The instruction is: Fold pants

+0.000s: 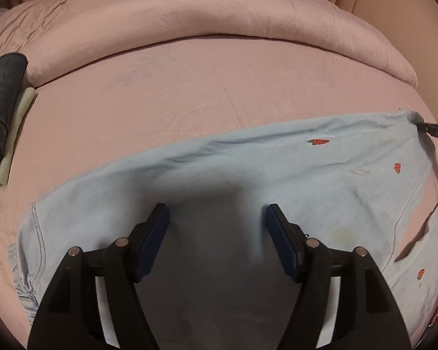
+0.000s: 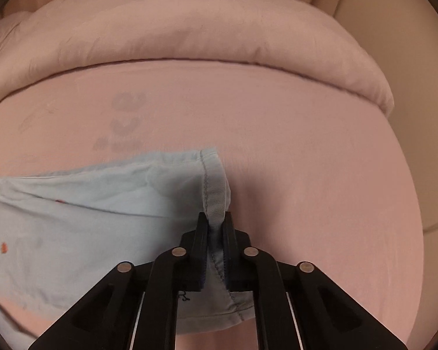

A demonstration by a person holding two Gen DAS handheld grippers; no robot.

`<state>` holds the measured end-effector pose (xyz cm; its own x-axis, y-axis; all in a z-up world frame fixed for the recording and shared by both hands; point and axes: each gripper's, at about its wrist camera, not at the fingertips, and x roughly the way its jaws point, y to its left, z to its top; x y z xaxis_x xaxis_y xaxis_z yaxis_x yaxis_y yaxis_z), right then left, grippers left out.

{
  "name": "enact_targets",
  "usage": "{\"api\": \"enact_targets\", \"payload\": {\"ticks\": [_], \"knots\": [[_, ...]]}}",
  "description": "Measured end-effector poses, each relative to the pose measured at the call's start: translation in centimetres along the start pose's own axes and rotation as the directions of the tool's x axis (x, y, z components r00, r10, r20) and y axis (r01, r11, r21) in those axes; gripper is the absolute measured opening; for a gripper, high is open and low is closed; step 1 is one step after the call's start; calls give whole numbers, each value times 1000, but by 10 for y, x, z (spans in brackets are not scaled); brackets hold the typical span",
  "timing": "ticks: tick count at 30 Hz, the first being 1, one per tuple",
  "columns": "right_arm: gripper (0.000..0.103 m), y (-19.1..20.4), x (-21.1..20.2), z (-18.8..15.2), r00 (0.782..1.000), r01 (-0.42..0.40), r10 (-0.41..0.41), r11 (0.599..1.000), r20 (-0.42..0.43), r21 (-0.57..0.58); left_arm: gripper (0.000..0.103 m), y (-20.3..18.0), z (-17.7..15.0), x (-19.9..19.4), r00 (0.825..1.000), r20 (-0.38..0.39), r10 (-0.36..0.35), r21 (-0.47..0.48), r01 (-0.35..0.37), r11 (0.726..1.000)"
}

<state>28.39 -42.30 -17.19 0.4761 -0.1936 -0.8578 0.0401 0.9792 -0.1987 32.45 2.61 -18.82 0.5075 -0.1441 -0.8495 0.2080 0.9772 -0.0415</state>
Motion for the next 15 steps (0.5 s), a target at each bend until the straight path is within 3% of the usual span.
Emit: {"api": "enact_targets", "payload": {"ticks": [3,5,6,7,8,9,10,13,15], "knots": [[21,-8,-20,-19,995,96,-97,995,5,24,71,-3,4,-5,1000,2,19,4,-19,1000],[26,-1,-43,-8,978,186,-187,982,95,28,71,-2,6,-12,999,35,7,6,-7,1000],[31,9,-57,-10,972,184,-185,983,142,26,71,-1,8,-13,999,45,-1,2,0,1000],[31,19,-69,-11,979,103,-105,994,177,18,71,1,10,-12,999,47,-6,-7,6,1000],[31,32,-78,-12,980,-61,61,998,187,-3,71,2,13,-9,999,41,-15,-20,16,1000],[31,47,-81,-13,963,-210,211,977,169,-26,71,3,15,-4,999,28,-26,-32,26,999],[31,70,-82,-13,930,-335,341,940,134,-66,71,3,17,1,999,15,-30,-42,31,999],[31,127,-78,-11,890,-431,451,880,70,-198,74,4,27,17,1000,15,7,-44,-6,999],[31,161,-63,-3,890,-435,456,863,23,-258,76,6,35,22,1000,19,16,-54,-15,998]]}}
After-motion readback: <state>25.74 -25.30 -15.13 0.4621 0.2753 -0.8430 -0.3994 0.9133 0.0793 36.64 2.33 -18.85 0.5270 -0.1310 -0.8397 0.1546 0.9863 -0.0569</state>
